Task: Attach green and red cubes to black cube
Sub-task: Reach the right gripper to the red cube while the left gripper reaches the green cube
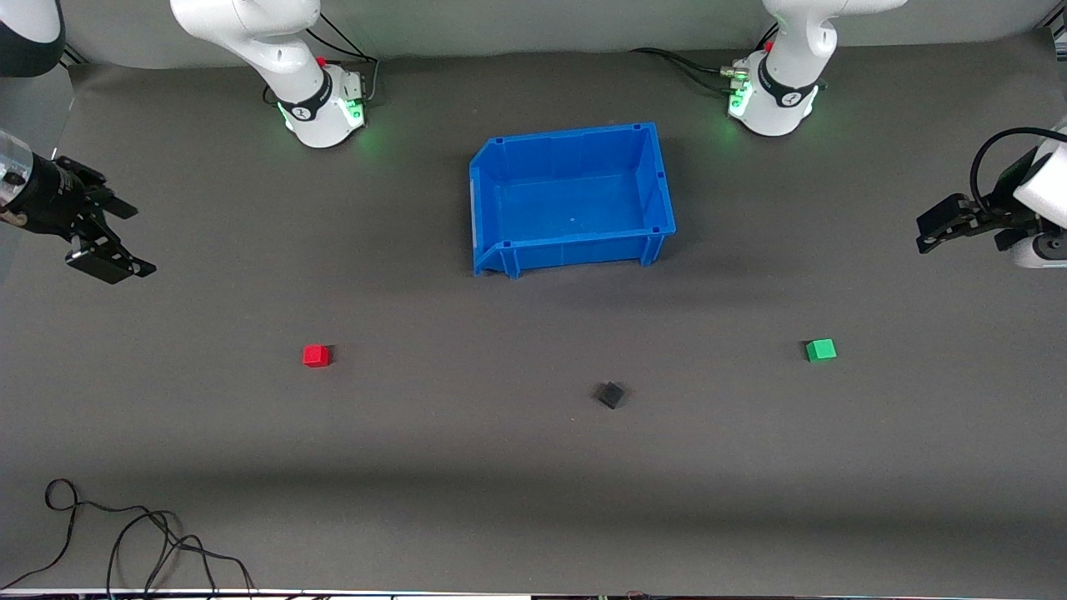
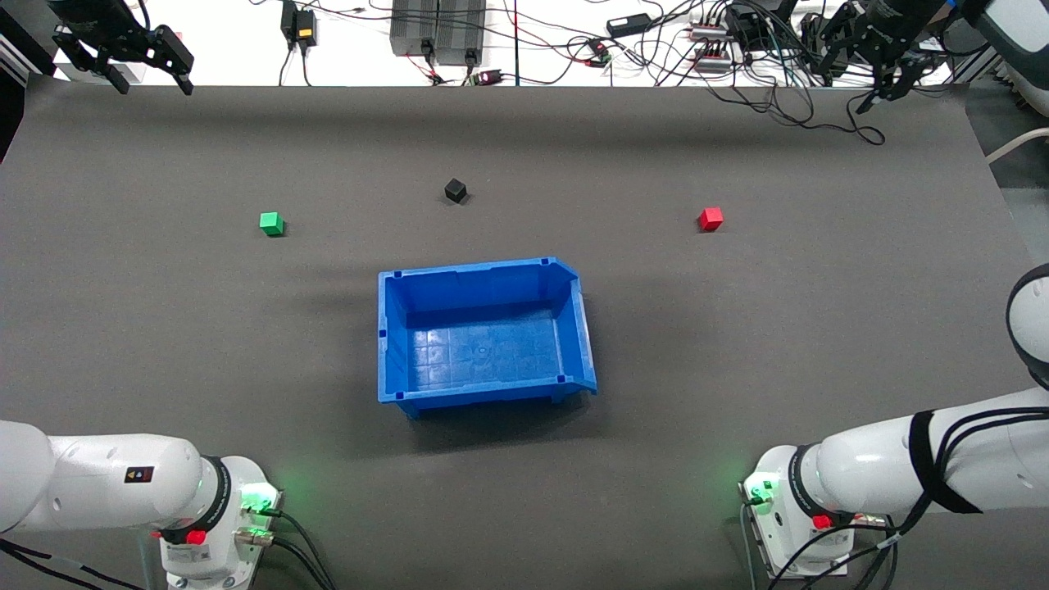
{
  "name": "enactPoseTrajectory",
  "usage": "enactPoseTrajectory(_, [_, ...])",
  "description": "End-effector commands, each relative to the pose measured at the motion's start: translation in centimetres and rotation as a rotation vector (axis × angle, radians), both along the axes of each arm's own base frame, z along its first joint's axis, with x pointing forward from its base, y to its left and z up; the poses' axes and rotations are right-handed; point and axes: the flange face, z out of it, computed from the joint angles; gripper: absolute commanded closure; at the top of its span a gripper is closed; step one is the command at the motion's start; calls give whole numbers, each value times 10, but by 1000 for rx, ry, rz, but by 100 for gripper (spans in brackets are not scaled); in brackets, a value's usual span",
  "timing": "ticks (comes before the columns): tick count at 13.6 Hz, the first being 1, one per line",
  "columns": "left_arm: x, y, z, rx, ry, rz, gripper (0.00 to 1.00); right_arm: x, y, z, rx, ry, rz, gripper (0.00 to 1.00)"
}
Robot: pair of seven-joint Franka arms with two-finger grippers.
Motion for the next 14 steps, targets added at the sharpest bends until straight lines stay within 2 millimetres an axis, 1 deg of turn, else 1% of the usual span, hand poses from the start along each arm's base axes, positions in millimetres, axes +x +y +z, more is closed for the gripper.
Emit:
enactPoseTrajectory(1, [-1, 0, 7, -7, -11, -11, 0, 8, -3, -4, 49, 34, -267, 0])
enactPoseTrajectory(3, [1, 2, 2, -9, -3, -8, 0, 9, -4, -6, 48, 40, -280, 0])
enactPoseTrajectory(4, [5, 3, -7, -10, 18, 12, 0, 10, -4, -7, 47, 41, -279, 0])
enactPoseTrajectory(5, [9, 5, -20, -7, 50, 20, 0, 11, -3, -11, 52, 49, -276, 0])
enactPoseTrajectory(6, [14, 14, -34, -8, 74, 52, 0, 13, -3, -16, 54, 58, -272, 0])
enactPoseTrajectory(7, [19, 23, -46, -11, 94, 130, 0, 15, -3, -21, 54, 65, -269, 0])
enactPoseTrajectory(8, [25, 25, -59, -9, 106, 212, 0, 18, -2, -25, 66, 69, -270, 0])
enactPoseTrajectory(9, [29, 26, -69, -6, 116, 246, 0, 22, -2, -33, 74, 67, -261, 0])
enactPoseTrajectory(10, [34, 27, -80, -4, 123, 255, 0, 23, -1, -44, 79, 68, -259, 0])
enactPoseTrajectory(11, [39, 28, -90, -4, 125, 266, 0, 24, -3, -59, 81, 68, -262, 0])
enactPoseTrajectory(12, [44, 30, -103, -3, 135, 285, 0, 22, -7, -75, 96, 64, -258, 0])
enactPoseTrajectory(14, [52, 44, -124, -4, 132, 317, 0, 17, -26, -113, 177, 55, -254, 0])
